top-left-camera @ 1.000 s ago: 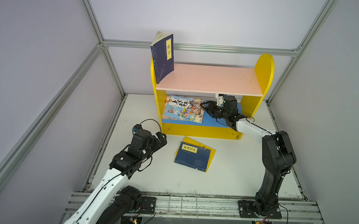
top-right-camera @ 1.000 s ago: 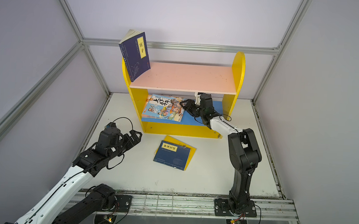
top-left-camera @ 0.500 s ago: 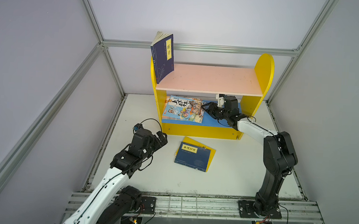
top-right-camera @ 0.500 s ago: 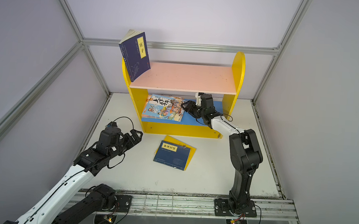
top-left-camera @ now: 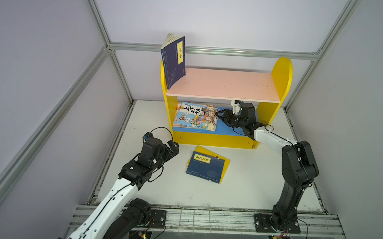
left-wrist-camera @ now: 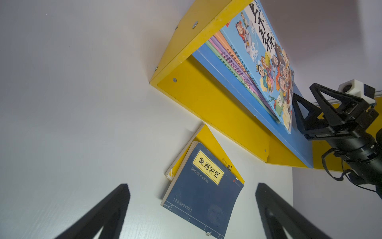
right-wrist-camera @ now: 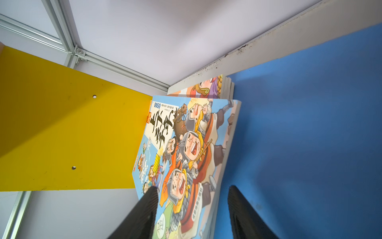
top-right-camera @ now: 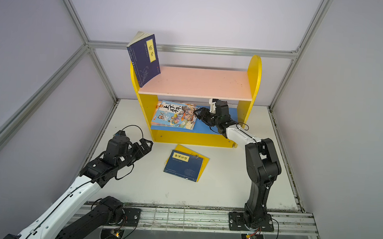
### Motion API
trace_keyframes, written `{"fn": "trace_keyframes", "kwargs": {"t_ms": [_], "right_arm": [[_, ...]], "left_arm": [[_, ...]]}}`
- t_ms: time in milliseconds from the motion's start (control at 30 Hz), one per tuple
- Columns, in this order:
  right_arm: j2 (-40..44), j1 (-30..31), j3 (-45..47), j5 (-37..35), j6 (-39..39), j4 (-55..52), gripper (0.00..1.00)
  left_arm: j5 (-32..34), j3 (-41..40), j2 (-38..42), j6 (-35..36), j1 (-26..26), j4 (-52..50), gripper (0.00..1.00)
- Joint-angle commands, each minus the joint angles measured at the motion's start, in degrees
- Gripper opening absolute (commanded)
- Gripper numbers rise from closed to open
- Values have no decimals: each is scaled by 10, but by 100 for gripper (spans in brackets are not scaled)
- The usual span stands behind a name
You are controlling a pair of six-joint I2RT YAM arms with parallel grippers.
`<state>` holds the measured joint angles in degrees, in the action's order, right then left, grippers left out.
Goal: Stacking books/files
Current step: Move the book to the bookshelf.
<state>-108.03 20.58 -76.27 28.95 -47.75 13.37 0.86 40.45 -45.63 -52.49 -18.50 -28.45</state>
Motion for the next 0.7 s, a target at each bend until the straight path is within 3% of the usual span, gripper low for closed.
{"fn": "trace_keyframes", "kwargs": {"t_ms": [0, 667], "right_arm": [[-3, 0, -5, 11, -3, 20, 58], [-18, 0, -18, 20, -12, 32, 56]], "left_arm": [[-1, -1, 2, 0, 1, 12, 99], [0, -8, 7, -2, 1, 14, 99]]}}
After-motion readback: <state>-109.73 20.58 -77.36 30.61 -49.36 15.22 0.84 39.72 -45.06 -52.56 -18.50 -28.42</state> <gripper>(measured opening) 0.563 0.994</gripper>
